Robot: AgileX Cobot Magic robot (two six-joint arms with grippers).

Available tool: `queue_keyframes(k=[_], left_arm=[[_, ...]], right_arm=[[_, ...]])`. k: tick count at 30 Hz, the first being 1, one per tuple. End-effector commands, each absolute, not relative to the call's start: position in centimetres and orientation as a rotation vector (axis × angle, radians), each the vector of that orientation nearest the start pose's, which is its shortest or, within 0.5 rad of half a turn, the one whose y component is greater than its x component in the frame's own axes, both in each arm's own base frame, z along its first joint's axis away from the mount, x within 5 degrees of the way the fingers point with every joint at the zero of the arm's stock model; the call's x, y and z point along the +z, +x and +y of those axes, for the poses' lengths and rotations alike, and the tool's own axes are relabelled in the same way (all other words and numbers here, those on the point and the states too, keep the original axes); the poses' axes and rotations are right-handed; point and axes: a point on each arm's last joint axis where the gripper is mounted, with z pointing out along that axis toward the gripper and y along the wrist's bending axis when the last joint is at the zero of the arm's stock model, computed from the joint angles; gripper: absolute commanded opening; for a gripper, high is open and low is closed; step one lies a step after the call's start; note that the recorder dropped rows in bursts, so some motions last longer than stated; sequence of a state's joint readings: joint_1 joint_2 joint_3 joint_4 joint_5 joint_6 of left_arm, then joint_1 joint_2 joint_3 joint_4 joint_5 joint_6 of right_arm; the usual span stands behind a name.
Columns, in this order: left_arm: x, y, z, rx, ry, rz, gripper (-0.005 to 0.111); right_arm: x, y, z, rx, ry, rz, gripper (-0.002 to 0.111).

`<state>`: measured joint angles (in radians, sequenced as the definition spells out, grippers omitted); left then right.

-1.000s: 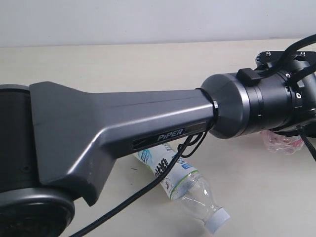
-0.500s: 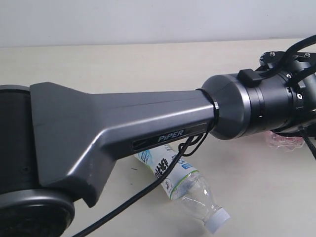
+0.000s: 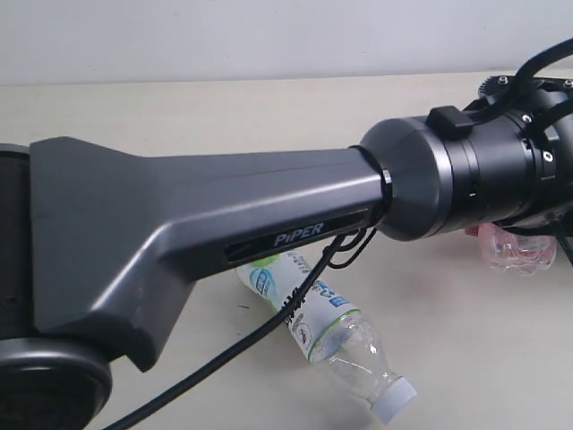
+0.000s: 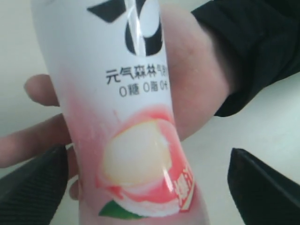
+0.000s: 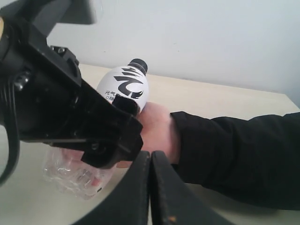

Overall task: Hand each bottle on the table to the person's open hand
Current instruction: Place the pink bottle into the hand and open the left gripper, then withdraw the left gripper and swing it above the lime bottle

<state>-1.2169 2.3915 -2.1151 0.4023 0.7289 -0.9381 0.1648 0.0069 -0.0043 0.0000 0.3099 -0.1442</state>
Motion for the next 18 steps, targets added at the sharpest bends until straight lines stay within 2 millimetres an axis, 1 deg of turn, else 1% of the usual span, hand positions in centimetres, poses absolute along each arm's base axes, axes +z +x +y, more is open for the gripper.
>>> queue_keyframes(k=[1,8,14,18], left_arm=[[21.9,20.9,-49.2,-0.497,0.612,2.360,0.088],[23.3,21.2,-47.9,-0.363,0.622,2.354,0.088],[25.6,20.4,-47.6,-0.371,0.855,2.278,0.088],[27.0,19.6,-47.1,-0.354,1.079,2.228,0.086]], right_arm=[[18.6,5.4,0.9,0.018,-0.278,1.767,0.000],[18.6,5.4,0.9,0.018,-0.278,1.767,0.000],[18.6,5.4,0.9,0.018,-0.278,1.767,0.000],[18.6,5.4,0.9,0.018,-0.278,1.767,0.000]])
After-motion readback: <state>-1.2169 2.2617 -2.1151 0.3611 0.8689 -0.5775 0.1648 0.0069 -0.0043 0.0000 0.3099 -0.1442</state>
